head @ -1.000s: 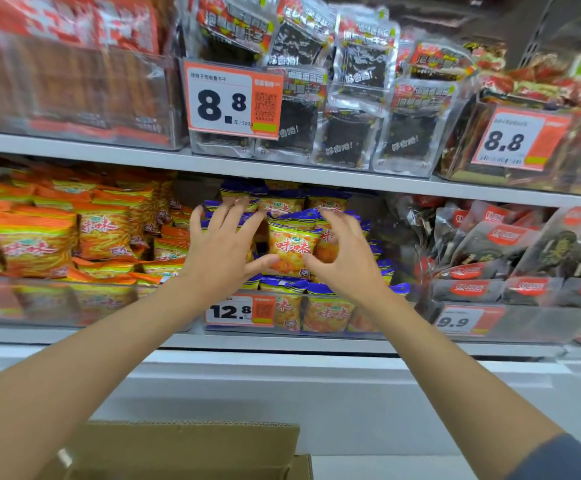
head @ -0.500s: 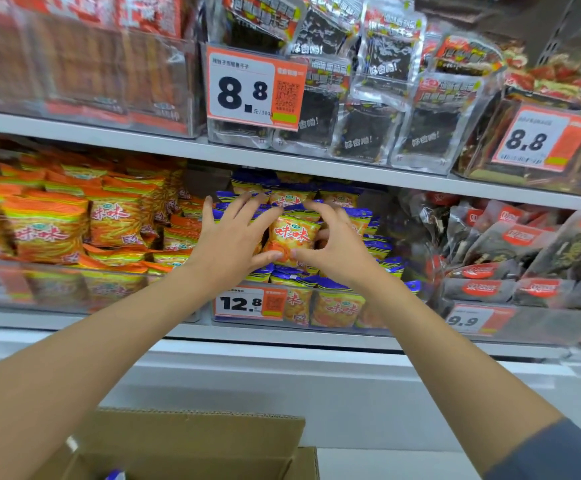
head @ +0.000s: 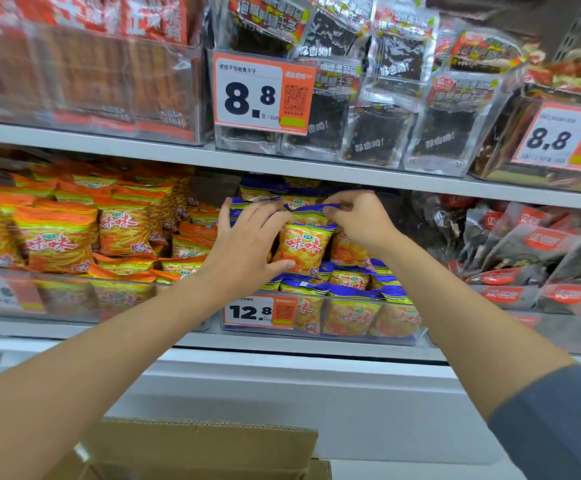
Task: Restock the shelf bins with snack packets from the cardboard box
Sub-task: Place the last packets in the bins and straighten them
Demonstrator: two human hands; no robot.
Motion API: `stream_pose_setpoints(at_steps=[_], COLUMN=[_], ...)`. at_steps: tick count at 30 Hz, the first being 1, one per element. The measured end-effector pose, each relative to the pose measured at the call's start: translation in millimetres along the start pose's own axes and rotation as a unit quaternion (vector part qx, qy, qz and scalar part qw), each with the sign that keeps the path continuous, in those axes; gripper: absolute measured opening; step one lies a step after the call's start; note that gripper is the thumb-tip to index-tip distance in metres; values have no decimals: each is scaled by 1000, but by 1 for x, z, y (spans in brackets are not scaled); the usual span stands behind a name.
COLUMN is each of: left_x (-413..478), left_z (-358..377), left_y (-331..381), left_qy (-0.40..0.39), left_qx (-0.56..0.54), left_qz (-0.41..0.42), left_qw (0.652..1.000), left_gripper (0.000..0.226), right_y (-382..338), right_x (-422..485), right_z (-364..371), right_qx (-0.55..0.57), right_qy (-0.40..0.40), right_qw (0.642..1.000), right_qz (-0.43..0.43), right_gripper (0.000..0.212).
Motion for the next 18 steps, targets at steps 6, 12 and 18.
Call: stream_pose_setpoints(at_steps=[6,12,18], left_x=[-2,1,8], left_z=[3,2,3], left_y=[0,2,3], left_qy=[31,28,-14], left_qx=[-5,16,42], left_qz=[0,8,13], left_qw=[1000,999,999], left_gripper=[67,65,66], right_y=[4,-11,-3], right_x=[-3,-12,-43], right_z=[11,-3,1], right_qx=[39,40,-102], right_qy=[4,-107,-47], right_qw=[998,993,992], right_qz=[40,35,-53], right_gripper=[17,36,44])
Point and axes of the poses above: each hand's wrist, its own x-axis towards the middle knuckle, its own z-axis out of the palm, y = z × x, the point moved 4 cm from there along x, towards the middle knuckle, and after that the axes turned 2 degrees about x, right-handed, at the moved point
